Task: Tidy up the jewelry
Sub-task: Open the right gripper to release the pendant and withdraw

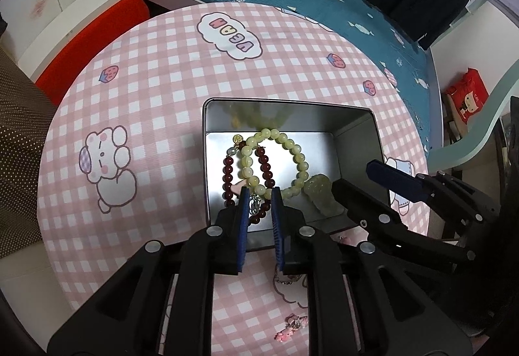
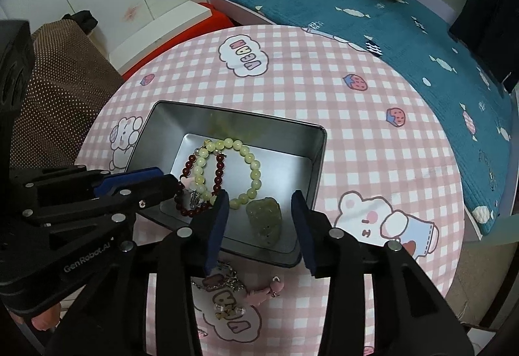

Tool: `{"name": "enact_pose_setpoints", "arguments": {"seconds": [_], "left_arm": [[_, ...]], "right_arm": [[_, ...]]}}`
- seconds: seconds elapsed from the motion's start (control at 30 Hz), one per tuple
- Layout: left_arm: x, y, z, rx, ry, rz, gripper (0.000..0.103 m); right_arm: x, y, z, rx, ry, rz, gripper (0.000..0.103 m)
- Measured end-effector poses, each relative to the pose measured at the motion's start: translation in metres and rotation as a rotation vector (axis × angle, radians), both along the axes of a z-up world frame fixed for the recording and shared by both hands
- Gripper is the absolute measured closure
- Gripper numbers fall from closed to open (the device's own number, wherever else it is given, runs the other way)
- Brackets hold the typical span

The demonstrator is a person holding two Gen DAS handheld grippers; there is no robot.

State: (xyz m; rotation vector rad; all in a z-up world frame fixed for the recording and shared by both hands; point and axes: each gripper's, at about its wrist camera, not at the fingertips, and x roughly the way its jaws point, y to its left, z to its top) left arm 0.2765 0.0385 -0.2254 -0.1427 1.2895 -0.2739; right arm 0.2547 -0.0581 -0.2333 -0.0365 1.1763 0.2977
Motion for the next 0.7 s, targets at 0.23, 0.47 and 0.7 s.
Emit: {"name": "enact_pose_setpoints", "arguments": {"seconds": [0.23,0.47,0.7], "left_arm": [[-0.006,0.002,0.008,0.007,-0.013,0.005,0.084],[-0.014,0.003,0.018,0.013,-0.035,0.014,0.08],[-0.026,0.002,0.031,0.024,-0.068,0.016,0.073]], "right_arm": [[-0.004,-0.001,0.006,-0.001,-0.009,-0.001,0.063],[-0.013,-0.004,0.015,-0.002,-0.031,-0.003,0.059],[-0.022,-0.01,0.024,-0.005,-0.054,-0.021,0.053]]}}
